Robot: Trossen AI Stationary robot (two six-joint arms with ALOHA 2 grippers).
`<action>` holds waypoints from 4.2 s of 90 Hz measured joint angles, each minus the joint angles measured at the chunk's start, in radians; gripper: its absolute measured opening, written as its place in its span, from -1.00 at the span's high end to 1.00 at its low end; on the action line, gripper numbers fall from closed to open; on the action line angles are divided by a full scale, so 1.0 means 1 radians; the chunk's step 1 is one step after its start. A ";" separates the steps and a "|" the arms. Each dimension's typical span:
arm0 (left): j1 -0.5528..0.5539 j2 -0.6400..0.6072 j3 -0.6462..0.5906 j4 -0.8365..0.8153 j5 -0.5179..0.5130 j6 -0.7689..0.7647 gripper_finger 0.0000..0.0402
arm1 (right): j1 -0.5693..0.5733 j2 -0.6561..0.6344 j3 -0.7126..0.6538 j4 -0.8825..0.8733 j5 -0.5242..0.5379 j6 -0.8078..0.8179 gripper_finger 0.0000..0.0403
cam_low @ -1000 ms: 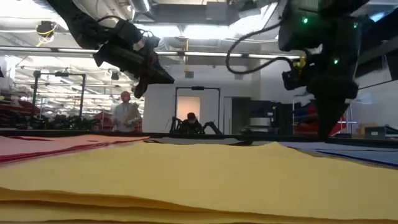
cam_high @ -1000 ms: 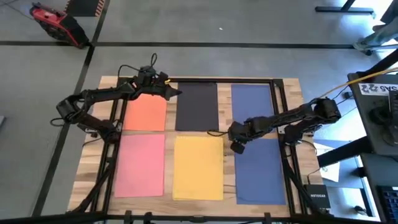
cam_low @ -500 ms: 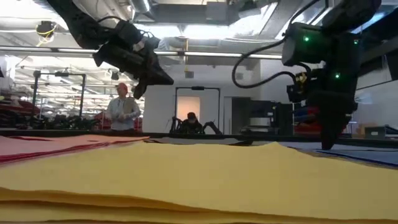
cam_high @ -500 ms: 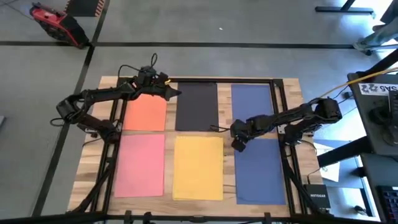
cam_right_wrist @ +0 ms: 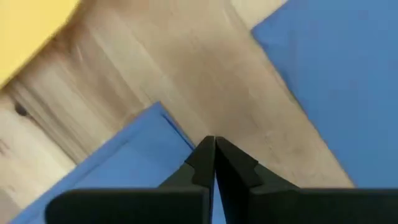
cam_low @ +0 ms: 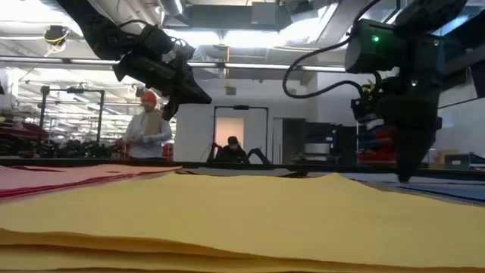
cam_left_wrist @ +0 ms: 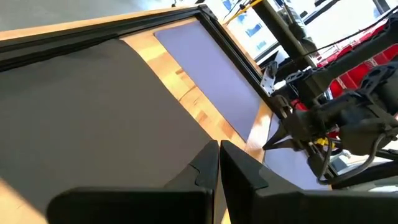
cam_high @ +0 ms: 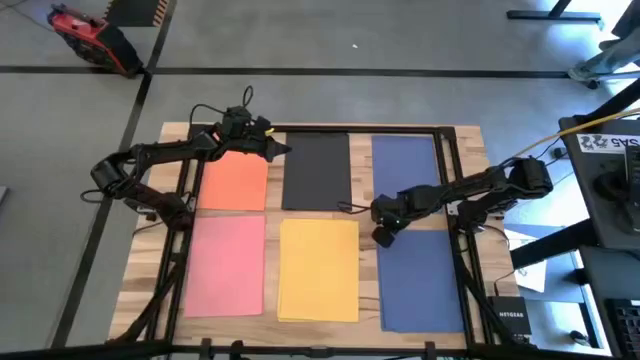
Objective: Organize paper
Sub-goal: Stack the blue color paper on top of the other blue color paper
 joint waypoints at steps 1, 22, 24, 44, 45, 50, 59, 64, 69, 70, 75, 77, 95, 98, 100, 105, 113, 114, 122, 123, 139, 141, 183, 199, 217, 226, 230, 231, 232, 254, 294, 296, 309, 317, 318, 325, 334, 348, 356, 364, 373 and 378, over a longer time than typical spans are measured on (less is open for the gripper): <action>0.000 0.000 0.000 0.000 0.000 0.000 1.00 | 0.000 -0.002 0.002 0.000 0.004 0.000 1.00; 0.000 0.000 0.000 -0.001 0.000 0.032 1.00 | -0.001 -0.024 0.062 0.004 0.154 -0.132 0.95; 0.000 0.000 0.000 -0.001 0.000 0.034 1.00 | -0.001 -0.022 0.062 0.005 0.162 -0.154 0.93; 0.000 0.000 0.000 -0.008 0.000 0.076 1.00 | -0.001 0.072 0.062 0.000 0.186 -0.317 0.51; 0.000 0.000 0.000 -0.010 0.000 0.079 1.00 | -0.001 0.077 0.062 0.002 0.188 -0.321 0.49; 0.000 0.000 0.000 -0.013 0.000 0.087 1.00 | -0.001 0.100 0.062 0.010 0.211 -0.326 0.40; 0.000 0.000 0.000 -0.039 0.000 0.110 1.00 | -0.014 0.137 0.065 0.031 0.235 -0.323 0.30; 0.000 0.000 0.000 -0.051 0.000 0.120 1.00 | -0.024 0.154 0.067 0.035 0.234 -0.323 0.29; 0.000 0.000 0.000 -0.064 -0.005 0.133 1.00 | -0.039 0.165 0.068 0.040 0.225 -0.323 0.29; 0.000 0.000 0.000 -0.065 -0.006 0.134 1.00 | -0.041 0.166 0.068 0.041 0.223 -0.324 0.29; 0.000 0.000 0.000 -0.066 -0.007 0.140 1.00 | -0.055 0.168 0.067 0.043 0.215 -0.327 0.31; 0.000 0.000 0.000 -0.068 -0.007 0.142 1.00 | -0.061 0.168 0.067 0.046 0.213 -0.327 0.32; 0.000 0.000 0.000 -0.078 -0.008 0.168 1.00 | -0.106 0.171 0.059 0.078 0.218 -0.381 0.43; 0.000 0.000 0.000 -0.078 -0.008 0.170 1.00 | -0.111 0.170 0.051 0.098 0.218 -0.396 0.46; 0.000 0.000 0.000 -0.077 -0.008 0.171 1.00 | -0.116 0.169 0.047 0.109 0.216 -0.399 0.47; 0.000 0.000 0.000 -0.077 -0.008 0.172 1.00 | -0.133 0.169 0.039 0.131 0.204 -0.400 0.51; 0.000 0.000 0.000 -0.080 -0.008 0.179 1.00 | -0.156 0.169 0.030 0.150 0.169 -0.399 0.61; 0.000 0.000 0.000 -0.080 -0.008 0.181 1.00 | -0.159 0.169 0.029 0.153 0.164 -0.399 0.63; 0.000 0.000 0.000 -0.084 -0.008 0.191 1.00 | -0.177 0.168 0.028 0.160 0.122 -0.401 0.83; 0.000 0.000 0.000 -0.084 -0.008 0.191 1.00 | -0.178 0.168 0.029 0.159 0.116 -0.401 0.86; 0.000 0.000 0.000 -0.084 -0.008 0.187 1.00 | -0.180 0.158 0.070 0.113 0.072 -0.398 0.97; 0.000 0.000 0.000 -0.084 -0.008 0.185 1.00 | -0.180 0.156 0.079 0.098 0.065 -0.397 0.98; 0.000 0.000 0.000 -0.083 -0.008 0.164 1.00 | -0.179 0.087 0.361 -0.409 -0.450 -0.261 1.00; 0.000 0.000 0.000 -0.083 -0.008 0.162 1.00 | -0.151 0.087 0.375 -0.431 -0.607 -0.114 1.00; 0.000 0.000 0.000 -0.084 -0.007 0.156 1.00 | -0.076 0.087 0.335 -0.406 -0.731 0.048 1.00; 0.000 0.000 0.000 -0.089 -0.002 0.156 1.00 | -0.022 0.087 0.302 -0.371 -0.771 0.144 1.00; 0.000 0.000 0.000 -0.094 0.005 0.156 1.00 | 0.005 0.087 0.291 -0.344 -0.780 0.188 1.00; 0.000 0.000 0.000 -0.095 0.006 0.156 1.00 | 0.012 0.087 0.288 -0.334 -0.783 0.199 1.00; 0.000 0.000 0.000 -0.096 0.007 0.157 1.00 | 0.018 0.087 0.287 -0.326 -0.786 0.212 1.00; 0.000 0.000 0.000 -0.103 0.016 0.163 1.00 | 0.169 0.087 0.254 -0.047 -0.792 0.516 1.00; 0.000 0.000 0.000 -0.104 0.016 0.173 1.00 | 0.417 0.086 0.242 0.187 -0.612 1.043 1.00; 0.000 0.000 0.000 -0.105 0.016 0.173 1.00 | 0.425 0.086 0.242 0.195 -0.604 1.064 1.00; 0.000 0.000 0.000 -0.105 0.016 0.175 1.00 | 0.475 0.086 0.242 0.223 -0.527 1.202 1.00; 0.000 0.000 0.000 -0.104 0.016 0.185 1.00 | 0.501 0.086 0.242 0.239 -0.472 1.274 1.00; 0.000 0.000 0.000 -0.104 0.016 0.186 1.00 | 0.504 0.086 0.242 0.239 -0.464 1.280 1.00; 0.000 0.000 0.000 -0.105 0.016 0.186 1.00 | 0.521 0.086 0.242 0.230 -0.412 1.326 1.00; 0.000 0.000 0.000 -0.105 0.016 0.190 1.00 | 0.533 0.086 0.242 0.191 -0.375 1.374 0.96; 0.000 0.000 0.000 -0.105 0.016 0.190 1.00 | 0.533 0.086 0.242 0.163 -0.369 1.374 0.72; 0.000 0.000 0.000 -0.105 0.016 0.186 1.00 | 0.533 0.086 0.242 0.163 -0.355 1.353 0.54; 0.000 0.000 0.000 -0.105 0.016 0.186 1.00 | 0.533 0.086 0.242 0.163 -0.346 1.333 0.37; 0.000 0.000 0.000 -0.105 0.016 0.185 1.00 | 0.532 0.086 0.242 0.162 -0.335 1.288 0.27; 0.000 0.000 0.000 -0.105 0.016 0.184 1.00 | 0.531 0.086 0.242 0.163 -0.305 1.255 0.26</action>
